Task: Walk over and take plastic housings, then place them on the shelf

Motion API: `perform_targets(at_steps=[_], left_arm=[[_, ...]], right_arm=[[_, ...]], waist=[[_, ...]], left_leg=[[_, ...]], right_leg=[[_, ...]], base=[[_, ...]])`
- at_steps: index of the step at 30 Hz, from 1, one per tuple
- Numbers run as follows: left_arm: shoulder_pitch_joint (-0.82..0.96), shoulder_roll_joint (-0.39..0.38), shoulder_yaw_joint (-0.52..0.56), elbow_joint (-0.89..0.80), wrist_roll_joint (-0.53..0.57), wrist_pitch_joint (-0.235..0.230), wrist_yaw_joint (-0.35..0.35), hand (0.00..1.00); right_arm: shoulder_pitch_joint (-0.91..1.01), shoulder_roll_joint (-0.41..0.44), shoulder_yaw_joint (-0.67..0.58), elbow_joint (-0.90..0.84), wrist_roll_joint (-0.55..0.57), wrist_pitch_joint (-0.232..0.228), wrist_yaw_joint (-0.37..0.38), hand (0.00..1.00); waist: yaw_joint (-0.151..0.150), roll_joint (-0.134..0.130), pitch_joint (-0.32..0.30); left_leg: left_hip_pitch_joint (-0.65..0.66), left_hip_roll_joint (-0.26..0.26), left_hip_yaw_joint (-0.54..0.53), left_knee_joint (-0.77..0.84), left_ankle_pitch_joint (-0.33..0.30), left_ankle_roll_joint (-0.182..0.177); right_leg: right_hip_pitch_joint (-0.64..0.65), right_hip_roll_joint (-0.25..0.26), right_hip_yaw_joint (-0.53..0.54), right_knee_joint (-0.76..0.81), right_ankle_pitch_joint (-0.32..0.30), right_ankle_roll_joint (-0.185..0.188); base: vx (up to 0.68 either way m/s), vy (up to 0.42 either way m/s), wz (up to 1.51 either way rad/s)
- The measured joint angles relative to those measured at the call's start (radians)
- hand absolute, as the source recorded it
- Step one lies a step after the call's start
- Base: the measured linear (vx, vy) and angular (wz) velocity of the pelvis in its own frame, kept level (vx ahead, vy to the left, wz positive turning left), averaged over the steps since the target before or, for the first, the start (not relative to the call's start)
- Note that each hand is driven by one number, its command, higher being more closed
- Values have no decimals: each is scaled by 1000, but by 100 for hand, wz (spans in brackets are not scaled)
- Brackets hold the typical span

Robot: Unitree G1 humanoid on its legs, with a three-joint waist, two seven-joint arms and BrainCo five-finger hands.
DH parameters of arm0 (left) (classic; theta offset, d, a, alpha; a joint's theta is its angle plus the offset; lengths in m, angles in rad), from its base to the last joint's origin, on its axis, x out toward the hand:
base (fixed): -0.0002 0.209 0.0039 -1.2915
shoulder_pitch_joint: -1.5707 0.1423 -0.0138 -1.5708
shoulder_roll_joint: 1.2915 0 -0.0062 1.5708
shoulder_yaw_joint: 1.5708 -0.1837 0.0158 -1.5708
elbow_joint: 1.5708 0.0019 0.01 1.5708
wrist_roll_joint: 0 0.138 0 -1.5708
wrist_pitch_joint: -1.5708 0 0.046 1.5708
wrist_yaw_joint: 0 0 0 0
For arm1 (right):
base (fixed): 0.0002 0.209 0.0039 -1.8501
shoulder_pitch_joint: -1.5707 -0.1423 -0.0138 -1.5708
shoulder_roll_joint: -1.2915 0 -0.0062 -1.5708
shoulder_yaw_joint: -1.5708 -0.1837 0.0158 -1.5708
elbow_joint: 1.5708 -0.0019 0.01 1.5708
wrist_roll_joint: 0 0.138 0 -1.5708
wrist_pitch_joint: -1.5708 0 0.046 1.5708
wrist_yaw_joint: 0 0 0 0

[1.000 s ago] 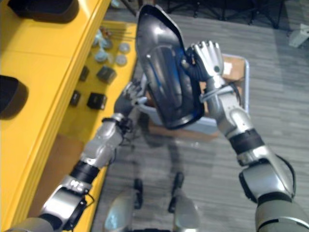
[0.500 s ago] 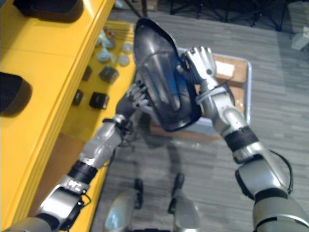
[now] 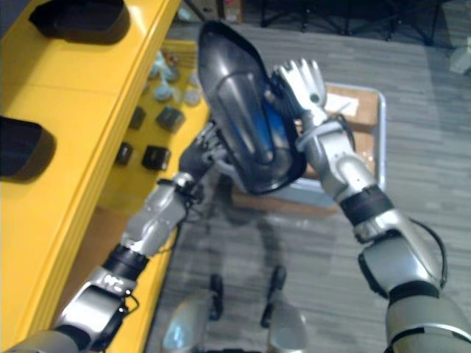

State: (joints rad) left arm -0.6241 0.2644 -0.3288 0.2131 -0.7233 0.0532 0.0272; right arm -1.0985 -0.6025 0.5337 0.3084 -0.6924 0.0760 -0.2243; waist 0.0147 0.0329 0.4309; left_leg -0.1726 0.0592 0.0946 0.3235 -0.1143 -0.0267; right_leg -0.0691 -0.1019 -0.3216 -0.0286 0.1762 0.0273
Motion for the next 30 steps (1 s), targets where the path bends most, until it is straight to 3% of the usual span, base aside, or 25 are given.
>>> perform_targets(at_steps=[6, 9, 22, 27, 30], left_arm=[[4, 1, 3, -4, 75, 84, 12, 0], [7, 1, 3, 14, 75, 94, 7, 0], [18, -6, 47, 49, 40, 77, -10, 0], [48, -7, 53, 71, -136, 69, 4, 0], [66, -18, 102, 118, -211, 70, 52, 0]], right_arm=[[-27, 1, 25, -31, 0, 87, 119, 100], [-27, 4, 33, -35, 0, 98, 145, 100], [-43, 5, 41, -56, -9, 80, 179, 100], [-47, 7, 47, -60, -6, 58, 179, 100], [-47, 14, 51, -78, 69, 49, 176, 100]], waist=[[5, 0, 0], [5, 0, 0], [21, 12, -1], [31, 12, -1], [31, 12, -1]], left_leg=[[19, -1, 4, -6, 0, 0], [27, -1, 4, -12, 1, -2], [31, -1, -1, -25, 5, -6], [31, -3, -5, -26, 7, -5], [33, -2, -7, -26, 7, -5]], right_leg=[[15, -1, 4, 0, 0, 0], [19, -1, 4, 0, -2, -2], [20, 4, 1, -1, -3, -4], [23, 6, -4, -1, -4, -4], [25, 6, -5, -1, -4, -4]], base=[[0, 0, 0], [-20, 22, -1], [-1, 10, 1], [-15, 16, 2], [-19, 25, 1]])
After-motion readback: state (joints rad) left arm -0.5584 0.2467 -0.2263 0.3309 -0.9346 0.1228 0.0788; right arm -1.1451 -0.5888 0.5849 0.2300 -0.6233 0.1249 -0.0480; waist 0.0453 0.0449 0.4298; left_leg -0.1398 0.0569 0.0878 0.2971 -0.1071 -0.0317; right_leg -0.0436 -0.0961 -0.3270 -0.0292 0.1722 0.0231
